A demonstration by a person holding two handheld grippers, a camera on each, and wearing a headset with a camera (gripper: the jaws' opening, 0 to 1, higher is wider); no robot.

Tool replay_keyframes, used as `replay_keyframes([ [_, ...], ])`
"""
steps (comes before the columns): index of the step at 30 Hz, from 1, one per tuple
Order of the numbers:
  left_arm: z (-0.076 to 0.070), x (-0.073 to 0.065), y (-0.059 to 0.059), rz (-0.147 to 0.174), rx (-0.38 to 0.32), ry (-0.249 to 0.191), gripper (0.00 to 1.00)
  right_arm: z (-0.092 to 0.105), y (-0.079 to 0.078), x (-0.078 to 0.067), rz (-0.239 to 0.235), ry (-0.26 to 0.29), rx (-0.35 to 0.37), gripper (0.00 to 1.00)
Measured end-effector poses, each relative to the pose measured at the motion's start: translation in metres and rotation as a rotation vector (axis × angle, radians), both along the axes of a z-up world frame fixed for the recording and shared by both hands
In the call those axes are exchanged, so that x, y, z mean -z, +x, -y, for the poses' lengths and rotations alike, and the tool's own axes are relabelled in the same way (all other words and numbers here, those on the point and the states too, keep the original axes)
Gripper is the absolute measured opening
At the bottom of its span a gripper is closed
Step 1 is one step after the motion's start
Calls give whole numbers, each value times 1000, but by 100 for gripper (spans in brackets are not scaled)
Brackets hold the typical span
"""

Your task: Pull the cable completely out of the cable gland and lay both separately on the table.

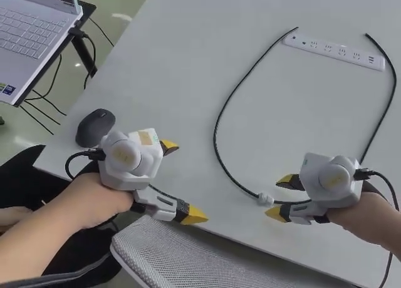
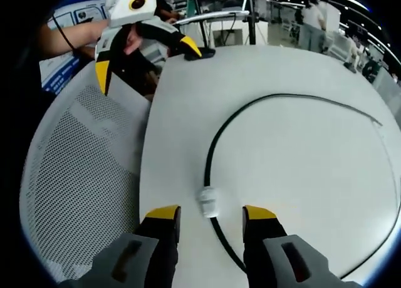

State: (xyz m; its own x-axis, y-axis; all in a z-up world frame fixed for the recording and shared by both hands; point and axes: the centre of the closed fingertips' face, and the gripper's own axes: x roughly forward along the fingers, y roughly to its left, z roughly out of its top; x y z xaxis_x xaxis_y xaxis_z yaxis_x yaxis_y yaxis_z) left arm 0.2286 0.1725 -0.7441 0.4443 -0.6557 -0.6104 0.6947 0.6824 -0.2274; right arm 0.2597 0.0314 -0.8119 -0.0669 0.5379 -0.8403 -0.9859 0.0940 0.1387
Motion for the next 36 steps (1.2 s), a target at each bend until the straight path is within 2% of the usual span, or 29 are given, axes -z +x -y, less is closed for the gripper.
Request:
replay_keyframes([
  [2,-1,1,-1,-1,-3,0,98,2,-2,4,1,-23,-21,33],
  [4,-2,3,-2,-3,-2,4,98,2,-3,5,-3,-24,-30,27],
  [10,-2,5,-5,-9,0,16,97,-1,-1,6,14,-25,-46,19],
  [15,-2,5,-7,-12,0,18,97,-1,1,9,8,-33,-55,14],
  [22,-3,6,-7,-17,-4,19,96,-2,-1,11,-7,-41,-74,9],
  [31,-2,7,-8,-22,-4,17,95,-2,0,11,1,-47,-85,8],
  [36,0,6,-7,-20,0,17,95,-1,0,9,-11,-50,-62,7],
])
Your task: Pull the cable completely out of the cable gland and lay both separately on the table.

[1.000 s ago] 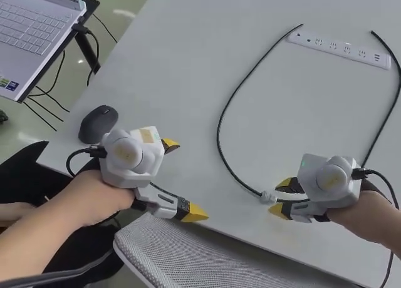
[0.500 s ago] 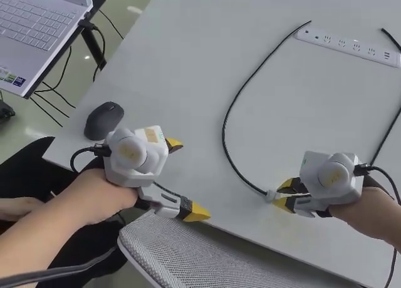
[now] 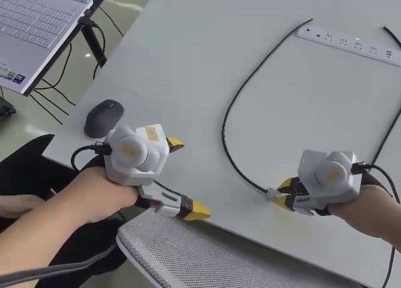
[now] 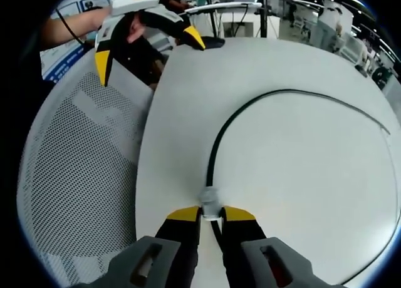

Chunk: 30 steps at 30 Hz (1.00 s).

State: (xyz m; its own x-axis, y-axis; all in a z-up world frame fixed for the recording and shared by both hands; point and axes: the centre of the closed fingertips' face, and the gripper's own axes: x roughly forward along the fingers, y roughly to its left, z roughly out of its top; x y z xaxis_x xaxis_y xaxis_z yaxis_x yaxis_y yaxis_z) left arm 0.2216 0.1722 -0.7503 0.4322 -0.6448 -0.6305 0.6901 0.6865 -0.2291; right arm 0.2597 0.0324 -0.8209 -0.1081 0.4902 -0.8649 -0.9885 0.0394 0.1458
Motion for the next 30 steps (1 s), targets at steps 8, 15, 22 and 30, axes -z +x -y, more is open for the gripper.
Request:
replay_keyframes([
  [8,8,-5,2,10,9,1,94,1,-2,-16,-17,19,13,7],
  [15,19,-14,6,28,19,-2,94,1,-8,-33,-21,42,14,7],
  [22,35,-24,8,49,51,7,94,3,-16,-52,-21,67,5,7],
  [30,56,-35,9,69,103,21,94,9,-24,-69,-37,83,6,7],
])
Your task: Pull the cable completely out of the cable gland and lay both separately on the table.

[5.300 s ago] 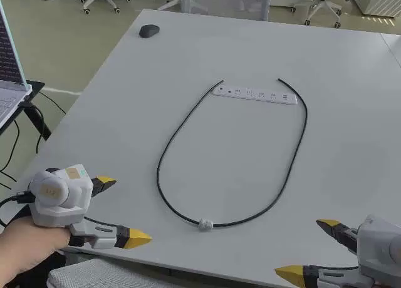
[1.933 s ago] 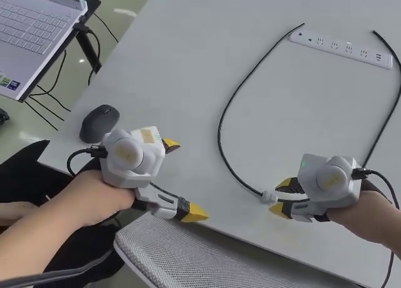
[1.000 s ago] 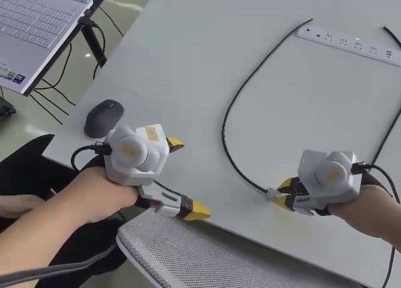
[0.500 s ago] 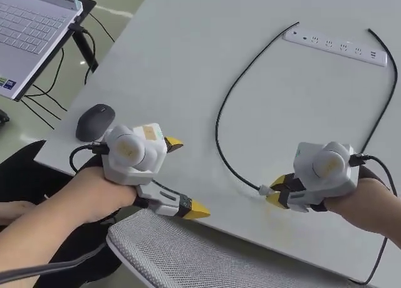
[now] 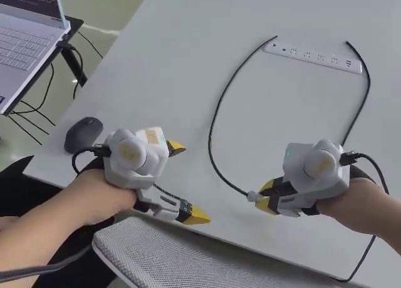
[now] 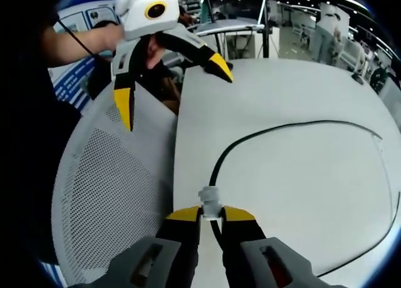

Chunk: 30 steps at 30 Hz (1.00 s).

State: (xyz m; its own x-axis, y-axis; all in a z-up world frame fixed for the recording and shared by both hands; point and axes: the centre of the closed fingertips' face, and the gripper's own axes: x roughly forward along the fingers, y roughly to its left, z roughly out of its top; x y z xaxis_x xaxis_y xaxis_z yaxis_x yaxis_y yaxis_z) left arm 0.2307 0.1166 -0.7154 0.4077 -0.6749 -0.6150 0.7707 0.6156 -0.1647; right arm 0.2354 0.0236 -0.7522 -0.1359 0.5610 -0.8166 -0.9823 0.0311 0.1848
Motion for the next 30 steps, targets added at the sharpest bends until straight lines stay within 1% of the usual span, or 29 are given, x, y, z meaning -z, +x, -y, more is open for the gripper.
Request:
replay_keyframes([
  [1,3,-1,1,4,8,2,94,0,0,-5,1,11,1,7],
  [4,9,-5,3,8,14,-9,94,1,-2,-12,3,18,0,7],
  [8,23,-14,5,15,25,-36,94,3,-2,-20,15,22,-12,7],
  [14,39,-19,5,19,63,-37,93,9,-2,-32,26,26,-17,7],
  [16,43,-23,6,22,65,-49,93,11,-3,-37,28,29,-22,7],
  [20,55,-32,9,27,69,-88,92,13,-3,-45,33,39,-31,7],
  [23,64,-34,9,16,84,-111,91,14,-3,-51,45,44,-45,7],
  [25,67,-37,9,21,86,-121,89,16,-2,-55,52,43,-50,7],
  [28,73,-40,10,22,86,-138,88,17,0,-61,76,40,-71,7],
  [30,75,-42,11,24,85,-151,87,17,0,-66,78,47,-74,7],
])
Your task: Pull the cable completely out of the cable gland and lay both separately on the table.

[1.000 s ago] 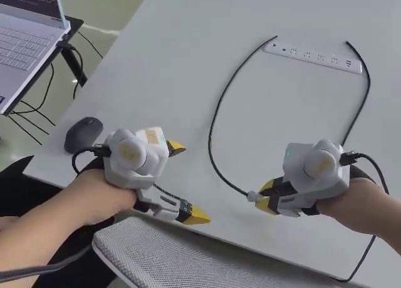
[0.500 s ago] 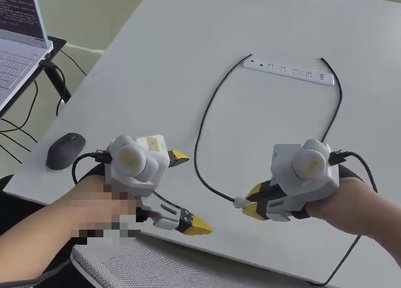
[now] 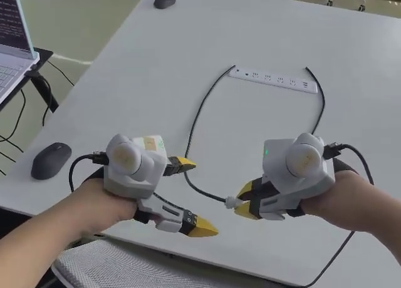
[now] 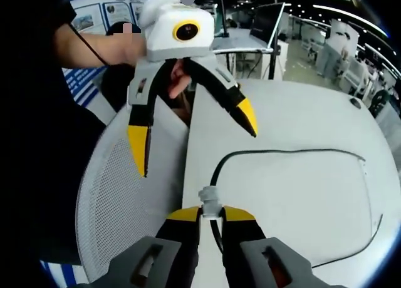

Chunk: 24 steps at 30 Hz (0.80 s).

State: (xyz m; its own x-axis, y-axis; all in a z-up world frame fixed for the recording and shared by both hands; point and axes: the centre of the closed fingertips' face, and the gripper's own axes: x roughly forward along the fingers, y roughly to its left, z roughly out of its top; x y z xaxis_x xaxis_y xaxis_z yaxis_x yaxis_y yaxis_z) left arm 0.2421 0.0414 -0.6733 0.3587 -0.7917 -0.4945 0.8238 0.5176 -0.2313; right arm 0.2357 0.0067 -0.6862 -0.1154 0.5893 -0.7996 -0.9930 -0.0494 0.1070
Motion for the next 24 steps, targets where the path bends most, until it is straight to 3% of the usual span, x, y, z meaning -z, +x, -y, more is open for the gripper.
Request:
replay_keyframes([
  [8,14,-13,1,14,15,-39,82,-1,-2,-16,43,37,-30,7],
  [17,28,-11,-5,0,83,-46,57,0,-8,-22,77,47,-48,7],
  [24,38,-13,-9,-11,113,-66,48,1,-9,-24,86,52,-50,7],
])
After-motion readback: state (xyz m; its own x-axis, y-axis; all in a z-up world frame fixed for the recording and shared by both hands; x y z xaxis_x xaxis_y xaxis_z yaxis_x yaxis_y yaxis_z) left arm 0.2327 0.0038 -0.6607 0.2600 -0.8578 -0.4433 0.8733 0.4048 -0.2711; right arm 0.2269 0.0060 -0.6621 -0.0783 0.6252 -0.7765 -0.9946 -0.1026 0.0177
